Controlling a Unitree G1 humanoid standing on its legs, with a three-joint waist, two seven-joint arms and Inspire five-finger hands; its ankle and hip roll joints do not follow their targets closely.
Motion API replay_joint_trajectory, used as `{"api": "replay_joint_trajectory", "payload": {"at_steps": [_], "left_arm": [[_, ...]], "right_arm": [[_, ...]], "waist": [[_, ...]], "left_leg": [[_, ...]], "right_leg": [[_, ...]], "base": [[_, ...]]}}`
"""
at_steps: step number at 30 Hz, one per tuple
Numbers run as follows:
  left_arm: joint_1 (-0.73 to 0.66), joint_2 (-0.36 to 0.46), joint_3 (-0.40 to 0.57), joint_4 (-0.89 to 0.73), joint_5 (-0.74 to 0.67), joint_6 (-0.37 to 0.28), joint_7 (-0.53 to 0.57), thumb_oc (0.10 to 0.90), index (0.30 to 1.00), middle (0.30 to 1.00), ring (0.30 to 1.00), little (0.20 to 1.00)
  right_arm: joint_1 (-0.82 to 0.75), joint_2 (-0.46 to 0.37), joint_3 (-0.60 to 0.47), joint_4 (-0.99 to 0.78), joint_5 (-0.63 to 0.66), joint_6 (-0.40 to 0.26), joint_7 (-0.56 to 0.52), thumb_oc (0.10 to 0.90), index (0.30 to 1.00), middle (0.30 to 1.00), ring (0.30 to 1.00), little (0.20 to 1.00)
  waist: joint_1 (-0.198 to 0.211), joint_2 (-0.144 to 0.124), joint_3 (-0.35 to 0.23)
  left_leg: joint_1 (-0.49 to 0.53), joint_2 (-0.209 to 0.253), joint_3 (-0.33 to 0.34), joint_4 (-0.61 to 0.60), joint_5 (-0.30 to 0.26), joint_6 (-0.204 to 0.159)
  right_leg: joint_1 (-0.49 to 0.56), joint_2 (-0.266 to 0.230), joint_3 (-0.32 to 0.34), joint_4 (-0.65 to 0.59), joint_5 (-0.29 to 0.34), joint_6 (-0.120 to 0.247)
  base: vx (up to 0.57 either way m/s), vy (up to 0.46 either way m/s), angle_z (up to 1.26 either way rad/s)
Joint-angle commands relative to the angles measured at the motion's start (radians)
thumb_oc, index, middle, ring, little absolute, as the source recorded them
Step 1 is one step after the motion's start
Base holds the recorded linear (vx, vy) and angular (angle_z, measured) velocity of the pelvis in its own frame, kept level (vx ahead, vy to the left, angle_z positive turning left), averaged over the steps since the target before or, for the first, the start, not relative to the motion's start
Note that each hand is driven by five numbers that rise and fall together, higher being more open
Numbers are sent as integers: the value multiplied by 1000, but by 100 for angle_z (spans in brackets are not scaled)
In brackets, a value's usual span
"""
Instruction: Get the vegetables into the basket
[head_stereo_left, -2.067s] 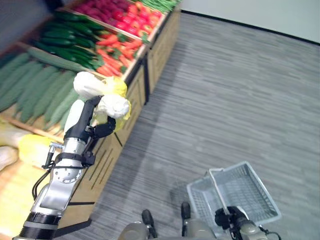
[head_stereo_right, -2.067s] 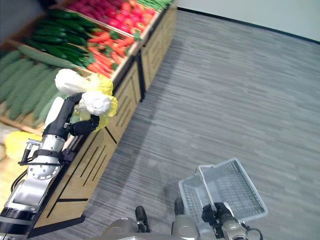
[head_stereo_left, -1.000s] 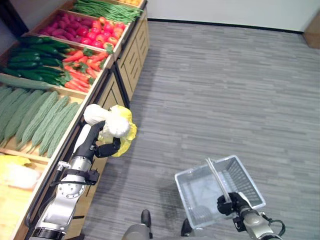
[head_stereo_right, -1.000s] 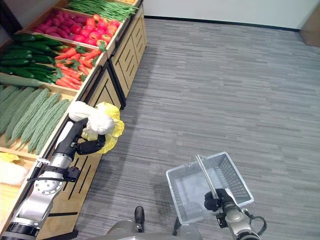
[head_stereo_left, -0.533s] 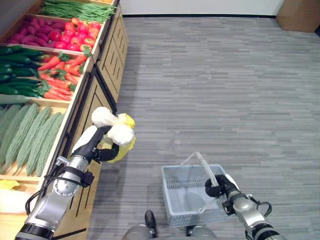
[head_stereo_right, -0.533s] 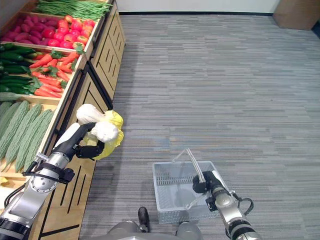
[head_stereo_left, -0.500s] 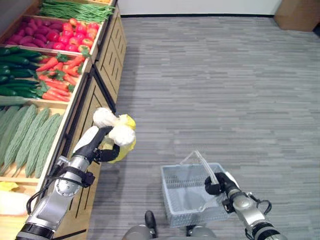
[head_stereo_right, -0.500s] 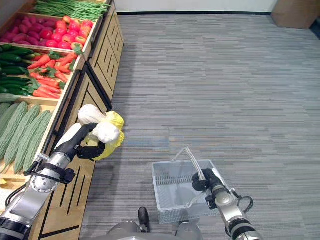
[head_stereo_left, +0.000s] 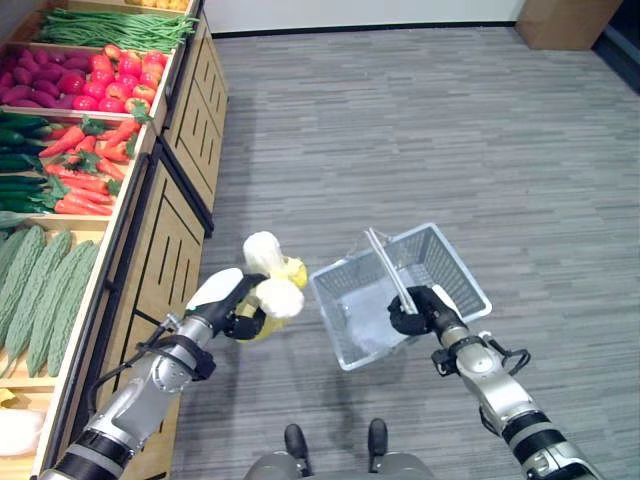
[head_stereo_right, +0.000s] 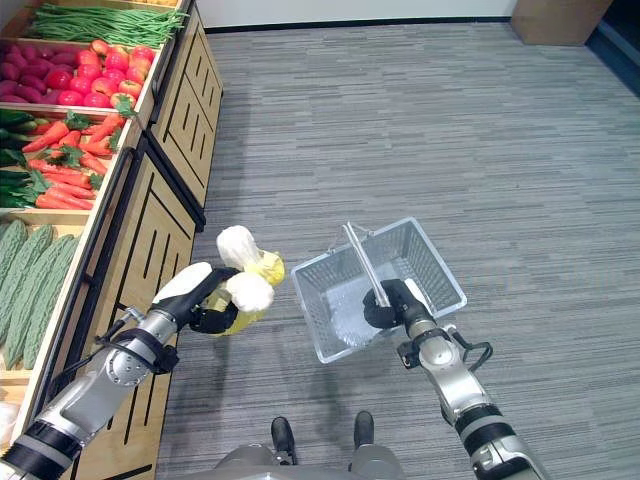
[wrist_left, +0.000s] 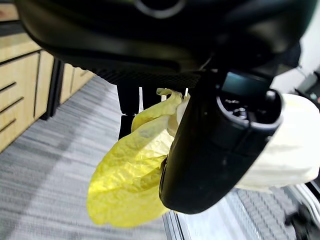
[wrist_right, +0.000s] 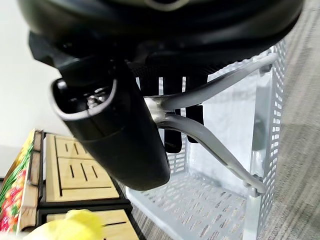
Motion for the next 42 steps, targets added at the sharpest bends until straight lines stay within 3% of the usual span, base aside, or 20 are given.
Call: {"api": "replay_joint_trajectory", "payload": {"at_steps": [1, 5, 11, 15, 20, 26, 28, 34, 39, 40, 41, 42], "left_arm": [[-164, -27, -18, -2, 56, -77, 42, 400, 300, 300, 300, 300], [-242, -112, -132, 98, 100, -76, 44, 400, 300, 300, 300, 300], [-305, -166, -201, 130, 128, -83, 43, 400, 300, 300, 300, 300], [-345, -210, -246, 178, 131, -82, 32, 400, 300, 300, 300, 300], [-367, -299, -305, 360, 173, -62, 47, 400, 300, 300, 300, 300], [-371, -381, -317, 605, 200, -28, 92, 400, 300, 300, 300, 300], [-363, -402, -305, 693, 201, -16, 97, 400, 300, 300, 300, 300], [-375, -431, -306, 776, 205, -9, 88, 400, 300, 300, 300, 300], [-404, -435, -335, 790, 240, -12, 72, 400, 300, 300, 300, 300], [-407, -438, -339, 800, 245, -12, 69, 492, 429, 429, 429, 429], [-409, -438, -340, 795, 248, -12, 70, 900, 1000, 1000, 1000, 1000], [-409, -442, -337, 805, 248, -9, 68, 900, 1000, 1000, 1000, 1000]], "right_arm": [[-144, -4, 17, -169, -12, -106, -1, 400, 300, 300, 300, 300], [-174, -1, 99, -229, -57, -118, 18, 400, 300, 300, 300, 300], [-176, -2, 175, -214, -147, -112, 40, 400, 300, 300, 300, 300], [-160, 2, 209, -249, -131, -115, 72, 400, 300, 300, 300, 300], [-147, -3, 238, -343, -84, -132, 99, 400, 300, 300, 300, 300], [-125, -6, 239, -472, 38, -153, 109, 400, 300, 300, 300, 300], [-118, -8, 229, -535, 150, -156, 124, 400, 300, 300, 300, 300], [-105, -12, 248, -579, 351, -131, 183, 400, 300, 300, 300, 300], [-134, -45, 275, -624, 358, -122, 204, 400, 300, 300, 300, 300], [-132, -47, 277, -630, 358, -122, 207, 400, 300, 300, 300, 300], [-128, -49, 277, -631, 358, -121, 209, 400, 300, 300, 300, 300], [-125, -48, 277, -632, 358, -119, 211, 400, 300, 300, 300, 300]], "waist": [[1, 11, -41], [-20, 38, -36], [-34, 57, -33], [-48, 67, -27], [-68, 75, -22], [-83, 65, -16], [-87, 57, -14], [-85, 38, -17], [-83, 21, -23], [-84, 19, -24], [-83, 19, -25], [-83, 17, -27]], "left_leg": [[-5, -10, -19, 92, -142, 2], [-11, -13, -12, 85, -133, -5], [-14, -12, -5, 80, -129, -9], [-15, -12, -3, 79, -127, -11], [-14, -14, 2, 71, -123, -13], [-11, -11, 14, 69, -122, -14], [-8, -7, 17, 77, -128, -16], [-2, -2, 23, 80, -128, -18], [7, 0, 18, 79, -129, -18], [10, 0, 19, 79, -129, -18], [12, 1, 18, 79, -130, -18], [14, 1, 16, 80, -132, -17]], "right_leg": [[-37, -4, -15, 79, -105, 18], [-46, -3, -9, 71, -100, 17], [-53, -2, -4, 66, -97, 16], [-56, -4, -2, 67, -97, 18], [-61, -6, -1, 70, -97, 19], [-66, -4, 12, 73, -95, 18], [-64, -2, 12, 80, -100, 18], [-59, 0, 15, 84, -102, 15], [-50, 0, 9, 93, -107, 14], [-48, 1, 8, 94, -109, 14], [-47, 1, 9, 96, -111, 14], [-45, 0, 10, 98, -113, 14]], "base": [[2, -36, -1], [16, -56, -2], [14, -28, -5], [7, -8, -2], [9, -2, -1], [6, -1, -3], [18, 4, -9], [1, 1, -1], [2, 10, 3], [3, 11, 5], [0, 0, 0], [0, 0, 0]]}}
